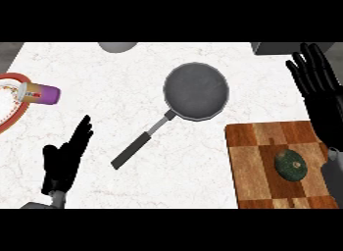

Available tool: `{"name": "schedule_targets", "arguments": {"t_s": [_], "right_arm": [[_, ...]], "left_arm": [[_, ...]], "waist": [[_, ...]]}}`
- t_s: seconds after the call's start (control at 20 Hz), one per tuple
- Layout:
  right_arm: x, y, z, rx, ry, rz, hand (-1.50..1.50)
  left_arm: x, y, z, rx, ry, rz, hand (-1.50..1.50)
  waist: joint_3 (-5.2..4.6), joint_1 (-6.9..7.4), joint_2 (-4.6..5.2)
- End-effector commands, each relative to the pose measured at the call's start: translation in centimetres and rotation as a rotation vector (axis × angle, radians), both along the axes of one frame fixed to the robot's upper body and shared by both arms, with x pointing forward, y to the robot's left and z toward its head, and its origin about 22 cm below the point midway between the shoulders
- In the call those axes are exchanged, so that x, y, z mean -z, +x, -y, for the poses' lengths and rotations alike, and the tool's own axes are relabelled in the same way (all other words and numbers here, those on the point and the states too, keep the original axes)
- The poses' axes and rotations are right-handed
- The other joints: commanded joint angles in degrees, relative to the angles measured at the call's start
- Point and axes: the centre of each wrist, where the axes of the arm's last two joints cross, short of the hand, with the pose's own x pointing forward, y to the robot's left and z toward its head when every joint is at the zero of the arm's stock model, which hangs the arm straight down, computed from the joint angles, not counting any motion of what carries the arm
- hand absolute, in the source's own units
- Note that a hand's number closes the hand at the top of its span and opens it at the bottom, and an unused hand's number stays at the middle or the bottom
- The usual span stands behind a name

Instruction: Pick the squash from the cutting board and place it in the pan

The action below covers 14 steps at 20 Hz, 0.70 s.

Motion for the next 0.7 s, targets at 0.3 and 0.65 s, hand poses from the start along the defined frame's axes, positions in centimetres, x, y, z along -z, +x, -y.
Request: {"name": "schedule_targets", "arguments": {"t_s": [0.3, 0.65], "right_arm": [[5.8, -4.9, 12.6, 0.666, -0.456, -0.306, -1.50], [11.1, -14.4, 12.2, 1.165, -0.131, -0.582, -1.50]], "left_arm": [[-2.6, 0.6, -3.2, -0.022, 0.200, 0.105, 0.00], [-3.2, -1.5, -4.7, -0.040, 0.223, 0.058, 0.00]], "waist": [[-2.43, -1.50, 1.69], [-1.58, -1.31, -0.72]]}}
